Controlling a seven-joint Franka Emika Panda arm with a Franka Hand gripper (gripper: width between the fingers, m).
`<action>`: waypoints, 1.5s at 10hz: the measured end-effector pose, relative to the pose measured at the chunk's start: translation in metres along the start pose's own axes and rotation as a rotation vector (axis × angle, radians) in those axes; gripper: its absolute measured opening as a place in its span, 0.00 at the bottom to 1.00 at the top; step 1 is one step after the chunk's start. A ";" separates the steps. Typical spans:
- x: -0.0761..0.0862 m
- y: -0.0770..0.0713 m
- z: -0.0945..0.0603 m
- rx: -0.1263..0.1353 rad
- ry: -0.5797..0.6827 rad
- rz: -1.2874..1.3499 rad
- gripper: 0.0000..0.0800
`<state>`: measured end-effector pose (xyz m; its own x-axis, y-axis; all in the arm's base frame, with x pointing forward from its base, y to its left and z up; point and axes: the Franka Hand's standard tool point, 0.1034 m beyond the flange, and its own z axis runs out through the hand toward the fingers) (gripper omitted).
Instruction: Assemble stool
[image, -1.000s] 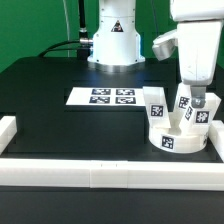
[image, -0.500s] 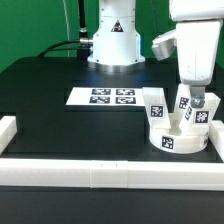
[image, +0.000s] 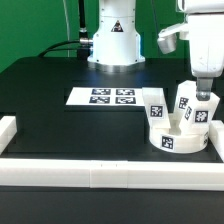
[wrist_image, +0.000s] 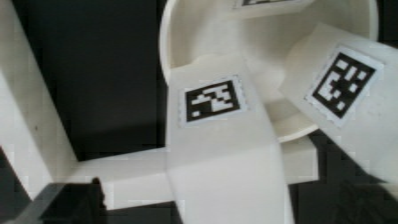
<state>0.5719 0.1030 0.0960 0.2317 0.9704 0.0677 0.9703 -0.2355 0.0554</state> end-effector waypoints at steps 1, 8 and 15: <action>-0.001 0.001 0.000 0.000 0.000 0.002 0.81; -0.005 0.009 0.009 -0.011 0.006 0.006 0.81; -0.009 0.007 0.016 0.002 0.002 0.015 0.60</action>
Offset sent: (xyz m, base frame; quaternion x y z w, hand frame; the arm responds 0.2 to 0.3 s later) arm 0.0000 0.0000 0.0000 0.0000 0.0000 0.0000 1.0000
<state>0.5776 0.0935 0.0799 0.2456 0.9668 0.0705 0.9670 -0.2494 0.0523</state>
